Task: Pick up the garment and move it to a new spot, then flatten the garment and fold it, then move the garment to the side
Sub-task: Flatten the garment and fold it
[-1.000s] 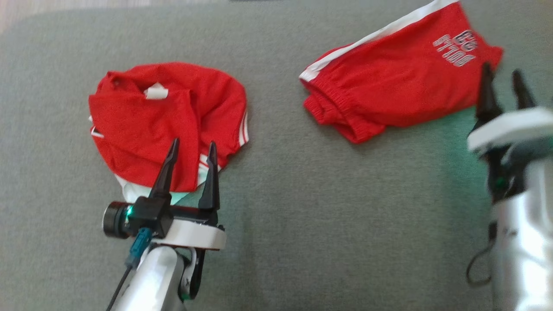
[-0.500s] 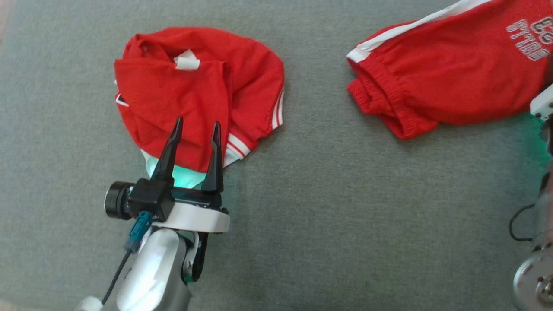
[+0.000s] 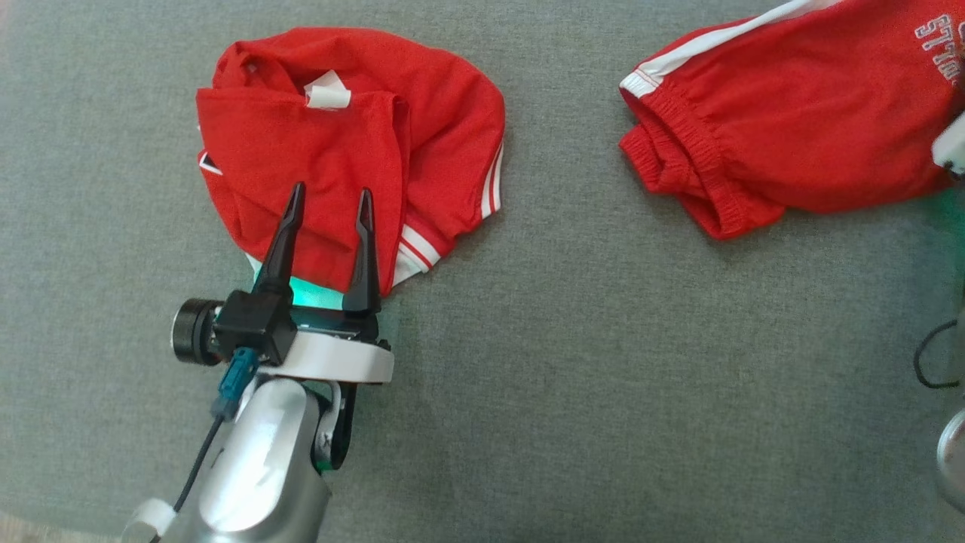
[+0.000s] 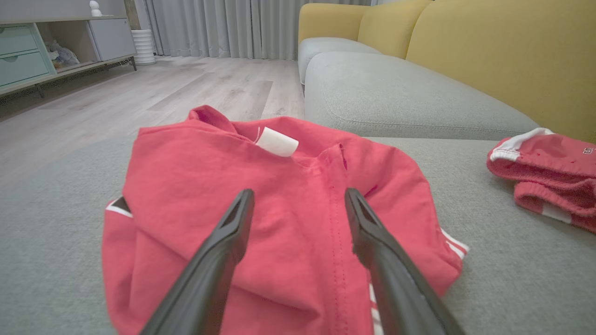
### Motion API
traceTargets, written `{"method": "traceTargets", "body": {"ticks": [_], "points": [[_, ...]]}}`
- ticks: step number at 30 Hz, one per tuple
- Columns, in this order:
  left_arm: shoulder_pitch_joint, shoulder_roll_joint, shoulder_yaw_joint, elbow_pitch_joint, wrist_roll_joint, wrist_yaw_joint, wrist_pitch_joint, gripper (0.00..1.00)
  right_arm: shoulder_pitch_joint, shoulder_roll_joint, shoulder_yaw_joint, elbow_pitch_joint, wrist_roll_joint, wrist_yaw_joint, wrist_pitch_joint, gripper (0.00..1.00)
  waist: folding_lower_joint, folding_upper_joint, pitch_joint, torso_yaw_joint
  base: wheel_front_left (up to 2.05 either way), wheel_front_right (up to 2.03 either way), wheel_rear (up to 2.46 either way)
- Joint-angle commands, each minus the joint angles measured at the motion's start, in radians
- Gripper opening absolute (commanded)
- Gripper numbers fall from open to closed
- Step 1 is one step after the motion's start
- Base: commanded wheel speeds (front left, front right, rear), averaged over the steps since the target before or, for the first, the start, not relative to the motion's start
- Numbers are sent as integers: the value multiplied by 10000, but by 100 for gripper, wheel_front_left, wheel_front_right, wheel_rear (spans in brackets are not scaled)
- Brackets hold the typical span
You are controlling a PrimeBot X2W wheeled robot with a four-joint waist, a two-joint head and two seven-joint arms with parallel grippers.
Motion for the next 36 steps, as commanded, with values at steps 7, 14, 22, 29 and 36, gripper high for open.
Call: {"method": "traceTargets", "body": {"ticks": [7,14,22,29,36], "points": [[-164,81,232,-284,14,101,-51,100,-424,-221,1368,803,927,67,-547,0,0,0,-135,-181,0,0,0],[-40,81,266,-245,69,69,-51,100,-127,-523,1624,1018,1732,67,-1184,0,0,0,-555,-434,0,0,0],[228,80,358,-231,119,4,-51,100,816,-1281,882,1131,2254,67,-1701,0,0,0,-1155,-760,0,0,0],[383,80,430,-190,151,-47,-51,100,1110,-1188,490,1036,2417,67,-2231,0,0,0,-1396,-820,0,0,0],[520,80,557,-126,275,-121,-51,100,1040,-607,1207,768,3063,67,-2567,0,0,0,-1569,-843,0,0,0]]}}
